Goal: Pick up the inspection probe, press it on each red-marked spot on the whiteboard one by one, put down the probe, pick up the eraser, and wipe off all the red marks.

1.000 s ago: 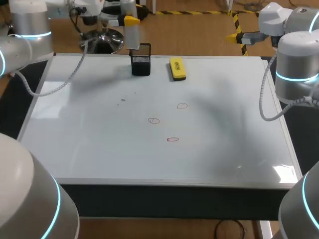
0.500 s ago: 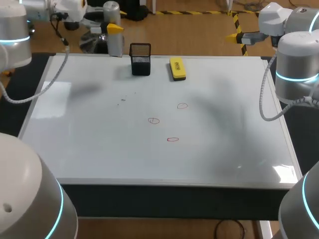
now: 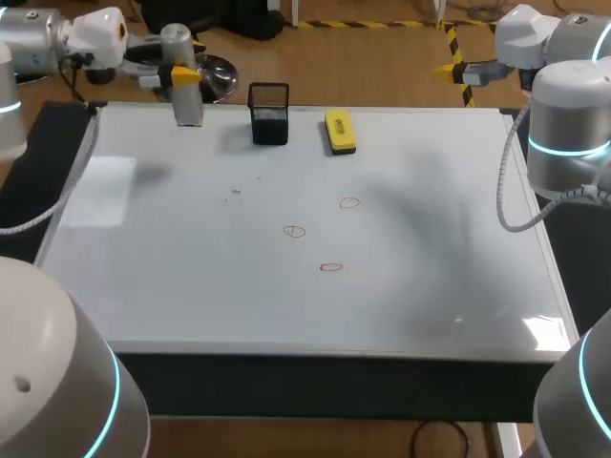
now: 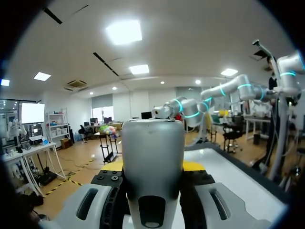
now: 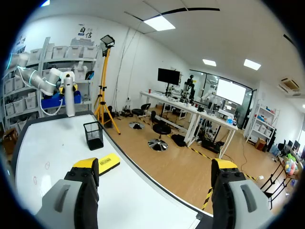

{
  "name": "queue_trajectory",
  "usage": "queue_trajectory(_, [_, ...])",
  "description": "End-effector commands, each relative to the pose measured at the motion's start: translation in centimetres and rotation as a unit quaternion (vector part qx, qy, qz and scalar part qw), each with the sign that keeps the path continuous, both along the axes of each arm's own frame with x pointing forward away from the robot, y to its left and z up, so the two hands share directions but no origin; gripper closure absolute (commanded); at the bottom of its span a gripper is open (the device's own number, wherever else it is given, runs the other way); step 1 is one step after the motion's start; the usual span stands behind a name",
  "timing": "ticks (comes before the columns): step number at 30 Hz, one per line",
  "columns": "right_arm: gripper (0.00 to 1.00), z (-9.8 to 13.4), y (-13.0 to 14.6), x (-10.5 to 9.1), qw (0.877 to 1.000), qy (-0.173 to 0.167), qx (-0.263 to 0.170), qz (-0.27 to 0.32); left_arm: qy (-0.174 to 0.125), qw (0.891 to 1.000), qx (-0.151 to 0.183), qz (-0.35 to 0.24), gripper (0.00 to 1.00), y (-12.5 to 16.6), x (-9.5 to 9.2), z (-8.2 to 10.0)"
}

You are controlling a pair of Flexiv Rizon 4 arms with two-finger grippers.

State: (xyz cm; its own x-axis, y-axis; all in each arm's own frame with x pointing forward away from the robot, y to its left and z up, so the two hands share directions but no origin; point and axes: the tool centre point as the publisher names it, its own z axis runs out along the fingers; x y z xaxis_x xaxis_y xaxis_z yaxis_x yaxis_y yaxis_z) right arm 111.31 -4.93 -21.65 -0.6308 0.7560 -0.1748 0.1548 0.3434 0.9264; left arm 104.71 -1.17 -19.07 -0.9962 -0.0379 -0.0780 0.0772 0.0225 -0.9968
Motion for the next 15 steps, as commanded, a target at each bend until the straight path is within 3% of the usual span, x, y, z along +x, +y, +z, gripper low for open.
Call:
queue_trajectory(1, [0.0,0.0,0.0,0.0,1.0,0.001,0.0,0.0,0.001,0.998,-0.009,0.062,1.0,0.9,-0.6,-0.8])
queue_trajectory(9, [0.0,0.0,0.0,0.0,1.0,0.001,0.0,0.0,0.015,0.998,-0.015,0.063,1.0,1.3,-0.7,-2.7])
queue_trajectory(15, [0.0,0.0,0.0,0.0,1.0,0.001,0.0,0.0,0.017,0.998,-0.019,0.062,1.0,1.1,-0.7,-3.1])
